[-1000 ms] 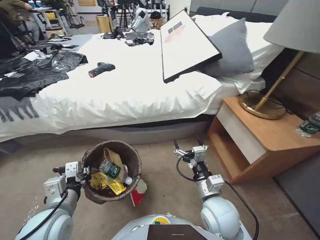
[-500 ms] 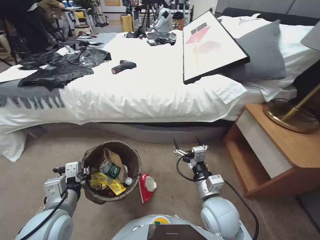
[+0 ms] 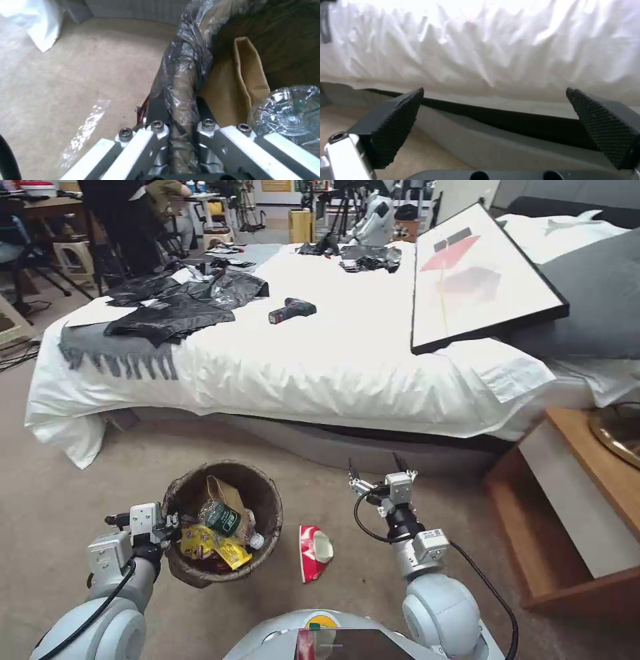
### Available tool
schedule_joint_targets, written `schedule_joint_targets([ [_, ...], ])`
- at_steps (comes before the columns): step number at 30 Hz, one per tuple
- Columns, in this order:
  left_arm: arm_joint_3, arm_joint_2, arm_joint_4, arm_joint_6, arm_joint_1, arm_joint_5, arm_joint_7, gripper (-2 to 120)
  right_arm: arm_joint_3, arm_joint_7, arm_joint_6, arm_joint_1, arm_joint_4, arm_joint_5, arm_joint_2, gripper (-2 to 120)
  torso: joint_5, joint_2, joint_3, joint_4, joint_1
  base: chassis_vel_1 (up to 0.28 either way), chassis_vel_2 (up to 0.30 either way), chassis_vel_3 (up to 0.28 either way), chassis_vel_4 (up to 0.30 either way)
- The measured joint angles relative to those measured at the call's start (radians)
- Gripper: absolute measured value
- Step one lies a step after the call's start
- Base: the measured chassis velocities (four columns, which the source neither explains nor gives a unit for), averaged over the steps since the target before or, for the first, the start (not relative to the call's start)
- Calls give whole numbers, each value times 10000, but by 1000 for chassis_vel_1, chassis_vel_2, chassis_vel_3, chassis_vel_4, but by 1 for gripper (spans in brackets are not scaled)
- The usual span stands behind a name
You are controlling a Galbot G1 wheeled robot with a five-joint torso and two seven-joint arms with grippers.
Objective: Pick up the trash bin, then pick up the garbage from the floor and place it into the trash bin.
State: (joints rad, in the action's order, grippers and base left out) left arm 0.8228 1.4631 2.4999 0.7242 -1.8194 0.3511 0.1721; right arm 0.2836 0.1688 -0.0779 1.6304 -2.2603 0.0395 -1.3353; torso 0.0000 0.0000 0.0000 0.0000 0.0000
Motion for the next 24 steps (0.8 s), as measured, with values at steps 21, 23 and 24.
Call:
schedule_joint_targets([
  [21, 17, -5, 0, -42, 47, 23, 20, 3, 124, 4, 5, 83, 33, 56, 30, 100, 0, 0, 0, 0, 0, 69, 67, 71, 69],
  [23, 27, -6, 0, -72, 52, 28, 35, 3, 136, 4, -15, 113, 33, 102, 46, 100, 0, 0, 0, 1, 0, 50, 49, 50, 51],
  [24, 31, -8, 0, -109, 61, 30, 69, 3, 147, 5, -23, 133, 34, 130, 65, 100, 0, 0, 0, 1, 0, 53, 38, 48, 43],
])
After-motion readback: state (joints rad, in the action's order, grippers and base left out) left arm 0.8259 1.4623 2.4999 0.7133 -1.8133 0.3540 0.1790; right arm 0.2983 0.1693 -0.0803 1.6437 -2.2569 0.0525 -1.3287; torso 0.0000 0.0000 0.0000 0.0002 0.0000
